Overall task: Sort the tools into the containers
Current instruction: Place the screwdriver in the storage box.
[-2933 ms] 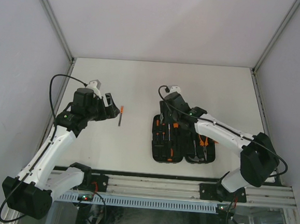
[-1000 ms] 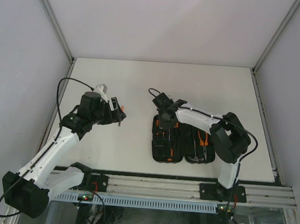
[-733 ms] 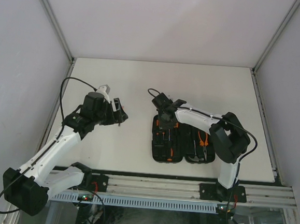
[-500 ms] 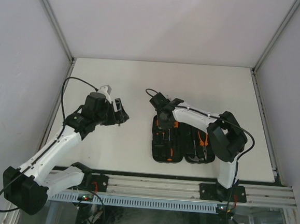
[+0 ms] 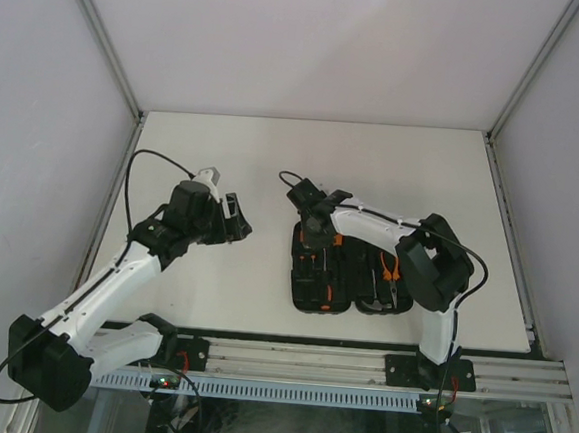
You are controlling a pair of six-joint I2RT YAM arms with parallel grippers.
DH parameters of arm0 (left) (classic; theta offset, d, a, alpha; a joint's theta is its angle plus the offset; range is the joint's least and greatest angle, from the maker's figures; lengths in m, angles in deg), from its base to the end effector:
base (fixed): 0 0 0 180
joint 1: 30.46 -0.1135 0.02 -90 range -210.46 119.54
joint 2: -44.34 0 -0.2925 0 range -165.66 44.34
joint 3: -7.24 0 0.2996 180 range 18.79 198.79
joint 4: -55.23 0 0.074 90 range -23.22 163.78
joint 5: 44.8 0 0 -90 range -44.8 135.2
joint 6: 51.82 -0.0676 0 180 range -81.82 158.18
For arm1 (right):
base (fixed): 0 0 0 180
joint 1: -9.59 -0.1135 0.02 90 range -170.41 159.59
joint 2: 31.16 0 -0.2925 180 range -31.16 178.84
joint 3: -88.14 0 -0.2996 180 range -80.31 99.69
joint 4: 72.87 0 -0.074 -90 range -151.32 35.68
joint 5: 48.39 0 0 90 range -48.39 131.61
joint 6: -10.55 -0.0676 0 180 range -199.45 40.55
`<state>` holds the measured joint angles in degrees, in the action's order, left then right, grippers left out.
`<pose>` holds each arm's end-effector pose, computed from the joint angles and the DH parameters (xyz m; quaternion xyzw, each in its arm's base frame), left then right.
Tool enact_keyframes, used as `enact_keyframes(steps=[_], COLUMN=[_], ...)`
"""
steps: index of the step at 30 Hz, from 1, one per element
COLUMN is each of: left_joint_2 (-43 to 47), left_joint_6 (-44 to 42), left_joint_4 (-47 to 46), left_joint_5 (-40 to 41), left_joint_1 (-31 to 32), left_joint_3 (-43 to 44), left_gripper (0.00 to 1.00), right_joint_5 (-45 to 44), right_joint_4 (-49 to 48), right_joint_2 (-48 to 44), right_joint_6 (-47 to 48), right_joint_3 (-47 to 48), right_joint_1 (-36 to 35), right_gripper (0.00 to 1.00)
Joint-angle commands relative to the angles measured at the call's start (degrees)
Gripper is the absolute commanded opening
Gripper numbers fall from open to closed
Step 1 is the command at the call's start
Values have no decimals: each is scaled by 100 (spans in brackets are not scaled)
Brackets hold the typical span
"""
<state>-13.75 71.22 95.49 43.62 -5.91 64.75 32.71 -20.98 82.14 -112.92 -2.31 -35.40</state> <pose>0.2467 -0.1147 0.2662 -0.0616 0.9072 -0.2113 0.3585 0.3220 0.3071 0.1251 -0.0896 0.9851 0.0192 0.1452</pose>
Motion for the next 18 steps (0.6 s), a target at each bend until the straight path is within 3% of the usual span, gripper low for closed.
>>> enact_keyframes(steps=[1,11,18], left_joint_2=[126,833,1045], left_joint_6=[72,197,237], left_joint_4=[-112,248,388], left_joint_5=[134,272,370], left_joint_1=[49,54,58], left_joint_3=[-134,-420,-553], left_gripper=[79,79,82], right_joint_5=[498,71,-189], right_joint_4=[-600,-240,-843], right_joint_2=[1239,-415,-1773], right_joint_6=[-200,-111,-39], right_joint_3=[-1223,-1693,-1764], right_joint_1=[-314,-803,-642], right_gripper=[0,0,24])
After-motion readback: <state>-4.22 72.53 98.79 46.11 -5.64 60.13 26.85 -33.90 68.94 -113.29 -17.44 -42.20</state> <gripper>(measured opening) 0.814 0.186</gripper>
